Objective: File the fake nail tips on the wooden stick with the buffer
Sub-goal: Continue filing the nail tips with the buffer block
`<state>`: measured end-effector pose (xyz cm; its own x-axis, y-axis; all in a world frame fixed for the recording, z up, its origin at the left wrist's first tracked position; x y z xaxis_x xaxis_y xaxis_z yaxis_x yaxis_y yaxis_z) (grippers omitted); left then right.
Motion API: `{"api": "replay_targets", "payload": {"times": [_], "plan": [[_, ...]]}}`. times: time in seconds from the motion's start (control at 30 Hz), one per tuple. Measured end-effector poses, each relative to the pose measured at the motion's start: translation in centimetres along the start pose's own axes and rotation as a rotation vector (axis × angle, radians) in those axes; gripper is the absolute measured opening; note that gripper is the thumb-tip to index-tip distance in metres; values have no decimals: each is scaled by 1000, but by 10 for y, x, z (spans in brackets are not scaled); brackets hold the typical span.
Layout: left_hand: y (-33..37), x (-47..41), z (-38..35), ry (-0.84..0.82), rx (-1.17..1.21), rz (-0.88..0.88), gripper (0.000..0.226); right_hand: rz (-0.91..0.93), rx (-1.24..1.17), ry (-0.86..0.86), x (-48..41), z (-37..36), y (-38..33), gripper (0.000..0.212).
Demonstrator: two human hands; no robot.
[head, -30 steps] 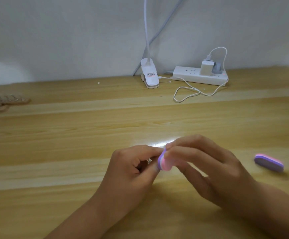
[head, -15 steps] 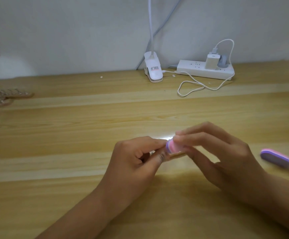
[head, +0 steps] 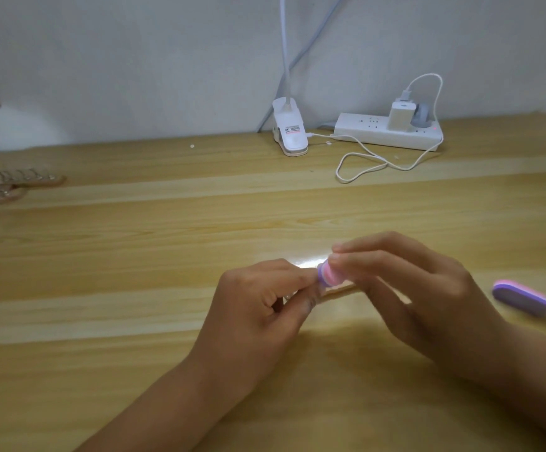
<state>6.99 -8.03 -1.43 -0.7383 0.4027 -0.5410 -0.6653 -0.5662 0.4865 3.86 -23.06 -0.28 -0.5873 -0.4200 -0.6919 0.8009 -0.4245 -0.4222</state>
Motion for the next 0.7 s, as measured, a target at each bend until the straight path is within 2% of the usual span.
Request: {"api": "replay_targets", "payload": {"times": [0.07,0.23,0.37,0.53,0.7], "plan": [[0,0,-1,-9,-11,-2,9,-19,-16,17,-1,3,2,20],[1,1,1,-6,-21,-20,11,62,19,-65,2,-11,-11,30],[1,-1,1,6,-22,1,11,-12,8,2,-2,6,2,21],[-1,0,2,5,60,-4,12,86,28,-70,3,-12,-13,29],[-1,0,2,-1,62,23,12,-7,35,2,-2,5,4,19]]}}
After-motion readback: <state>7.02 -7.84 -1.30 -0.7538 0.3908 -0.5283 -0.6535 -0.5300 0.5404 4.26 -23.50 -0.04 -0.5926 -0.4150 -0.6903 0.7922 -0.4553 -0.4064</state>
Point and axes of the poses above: each hand's wrist, its own x-axis away from the middle knuckle, its own z-axis out of the back of the hand, y = z × x, the point moved 7 cm from there along -x, towards the middle knuckle, and after that the axes turned 15 degrees about -x, right-handed, at the moved point
